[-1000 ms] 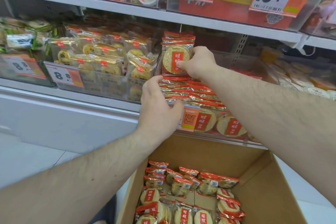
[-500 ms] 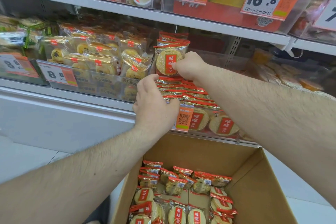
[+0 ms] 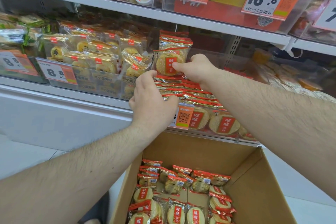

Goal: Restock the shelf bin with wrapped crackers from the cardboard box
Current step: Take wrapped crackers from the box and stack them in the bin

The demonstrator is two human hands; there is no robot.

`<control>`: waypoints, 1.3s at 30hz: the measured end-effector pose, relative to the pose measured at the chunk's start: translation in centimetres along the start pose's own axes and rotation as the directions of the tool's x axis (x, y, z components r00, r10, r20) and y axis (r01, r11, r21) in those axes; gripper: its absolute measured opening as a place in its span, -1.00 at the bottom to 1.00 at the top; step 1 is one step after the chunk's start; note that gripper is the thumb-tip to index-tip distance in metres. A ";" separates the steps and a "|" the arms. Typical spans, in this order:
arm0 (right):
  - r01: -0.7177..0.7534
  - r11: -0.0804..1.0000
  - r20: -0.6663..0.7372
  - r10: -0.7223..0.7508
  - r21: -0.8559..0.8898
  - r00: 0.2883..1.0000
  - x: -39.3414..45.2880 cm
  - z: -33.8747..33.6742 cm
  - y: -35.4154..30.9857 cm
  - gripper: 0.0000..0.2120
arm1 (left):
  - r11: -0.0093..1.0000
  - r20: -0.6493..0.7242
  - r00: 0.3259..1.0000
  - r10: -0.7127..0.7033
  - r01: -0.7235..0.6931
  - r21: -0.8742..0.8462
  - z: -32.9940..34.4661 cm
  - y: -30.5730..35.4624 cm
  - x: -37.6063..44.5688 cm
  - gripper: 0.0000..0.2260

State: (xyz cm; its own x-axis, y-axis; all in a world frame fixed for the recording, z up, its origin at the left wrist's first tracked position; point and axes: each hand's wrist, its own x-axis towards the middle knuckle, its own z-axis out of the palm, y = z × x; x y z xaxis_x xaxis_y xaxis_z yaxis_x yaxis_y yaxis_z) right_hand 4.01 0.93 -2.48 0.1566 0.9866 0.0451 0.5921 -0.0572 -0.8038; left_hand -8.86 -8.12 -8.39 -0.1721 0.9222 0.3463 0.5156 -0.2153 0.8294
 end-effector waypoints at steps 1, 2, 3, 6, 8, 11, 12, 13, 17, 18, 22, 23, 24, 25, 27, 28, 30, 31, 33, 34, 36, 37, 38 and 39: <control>-0.002 1.000 -0.005 0.002 0.000 1.000 0.0 0.0 0.1 -0.49 | 1.000 -0.001 1.000 0.002 -0.002 0.000 0.0 0.0 0.0 -0.41; -0.005 1.000 -0.014 0.005 -0.002 1.000 -0.1 0.1 0.2 -0.42 | 1.000 0.002 1.000 0.005 -0.005 -0.009 0.0 0.0 0.1 -0.41; -0.001 1.000 -0.037 0.001 -0.015 0.999 -0.1 0.2 0.4 -0.36 | 1.000 0.008 1.000 0.008 -0.008 -0.028 0.0 0.0 0.0 -0.42; 0.021 0.998 -0.118 -0.029 -0.066 0.993 0.2 0.3 0.5 -0.45 | 0.995 0.025 1.000 0.018 -0.016 -0.096 0.1 0.0 -0.1 -0.42; 0.005 0.998 -0.139 -0.014 -0.065 0.990 0.5 0.3 0.0 -0.60 | 0.995 0.030 0.999 0.028 -0.025 -0.100 0.2 -0.1 -0.1 -0.42; -0.023 1.000 -0.162 0.021 -0.010 0.987 1.1 0.6 -0.7 -0.71 | 0.996 0.035 0.999 0.035 -0.032 -0.087 0.4 -0.3 -0.1 -0.42; -0.025 0.999 -0.171 0.028 0.020 0.985 1.3 0.7 -0.9 -0.74 | 0.996 0.035 0.999 0.036 -0.033 -0.085 0.4 -0.4 -0.1 -0.42; -0.027 0.999 -0.174 0.033 0.038 0.984 1.5 0.8 -0.9 -0.76 | 0.996 0.034 0.999 0.038 -0.035 -0.085 0.4 -0.5 -0.1 -0.42; -0.045 0.998 -0.168 0.050 0.038 0.984 1.6 1.1 -0.7 -0.79 | 0.996 0.032 0.998 0.053 -0.051 -0.080 0.5 -0.6 -0.1 -0.43; -0.047 0.998 -0.169 0.052 0.032 0.984 1.6 1.1 -0.6 -0.79 | 0.996 0.031 0.998 0.057 -0.054 -0.077 0.5 -0.6 -0.1 -0.43; -0.048 0.997 -0.167 0.056 0.053 0.984 1.6 1.4 -0.3 -0.80 | 0.996 0.023 0.998 0.054 -0.052 -0.075 0.5 -0.7 -0.1 -0.42; -0.049 0.998 -0.163 0.055 0.042 0.985 1.5 1.4 -0.3 -0.81 | 0.996 0.017 0.998 0.053 -0.052 -0.070 0.5 -0.7 -0.1 -0.42; -0.051 0.998 -0.159 0.054 0.025 0.986 1.4 1.5 -0.3 -0.81 | 0.997 0.011 0.998 0.055 -0.054 -0.062 0.5 -0.7 0.0 -0.41; -0.050 0.999 -0.159 0.052 0.013 0.986 1.4 1.5 -0.3 -0.80 | 0.997 0.005 0.998 0.059 -0.059 -0.052 0.6 -0.7 -0.1 -0.41; -0.051 0.999 -0.162 0.051 0.003 0.985 1.2 1.3 -0.4 -0.79 | 0.997 -0.012 0.997 0.074 -0.074 -0.022 0.5 -0.7 -0.1 -0.41; -0.052 0.999 -0.163 0.052 0.001 0.985 0.9 1.2 -0.4 -0.79 | 0.996 -0.021 0.996 0.084 -0.084 0.001 0.5 -0.6 -0.1 -0.42; -0.056 0.998 -0.161 0.052 -0.021 0.986 0.4 0.9 -0.4 -0.78 | 0.994 -0.037 0.994 0.098 -0.096 0.056 0.4 -0.4 -0.2 -0.43; -0.057 0.998 -0.159 0.050 -0.037 0.986 0.1 0.7 -0.5 -0.77 | 0.991 -0.042 0.994 0.104 -0.101 0.084 0.4 -0.2 -0.3 -0.44; -0.063 0.996 -0.151 0.053 -0.063 0.987 -0.8 0.4 -0.7 -0.74 | 0.985 -0.058 0.991 0.123 -0.114 0.129 0.2 0.0 -0.4 -0.45; -0.064 0.996 -0.153 0.053 -0.068 0.987 -1.3 0.2 -0.9 -0.74 | 0.979 -0.082 0.984 0.157 -0.144 0.141 0.1 0.0 -0.4 -0.46; -0.021 0.997 -0.230 0.002 -0.078 0.973 -2.8 -0.4 -1.0 -0.75 | 0.948 -0.132 0.943 0.304 -0.286 0.141 -0.4 0.4 -0.5 -0.51; 0.050 0.995 -0.315 -0.075 -0.088 0.946 -4.0 -0.8 -0.7 -0.77 | 0.926 -0.131 0.918 0.375 -0.364 0.102 -0.7 0.8 -0.6 -0.56; 0.170 0.979 -0.404 -0.200 -0.109 0.893 -5.7 -1.1 -0.3 -0.81 | 0.910 -0.093 0.905 0.415 -0.414 0.031 -1.0 1.4 -0.9 -0.62; 0.309 0.942 -0.471 -0.333 -0.130 0.817 -7.7 -1.3 0.3 -0.88 | 0.899 -0.031 0.901 0.434 -0.435 -0.047 -1.2 1.9 -1.4 -0.70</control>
State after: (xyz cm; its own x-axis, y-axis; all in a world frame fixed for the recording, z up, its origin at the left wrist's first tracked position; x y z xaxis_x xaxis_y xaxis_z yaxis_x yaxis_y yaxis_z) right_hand 4.01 -6.93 -2.29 0.3027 0.7534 0.5838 0.7093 0.2310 -0.6660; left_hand -8.64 -10.20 -6.79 0.0428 0.7272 0.6851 0.4993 -0.6095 0.6157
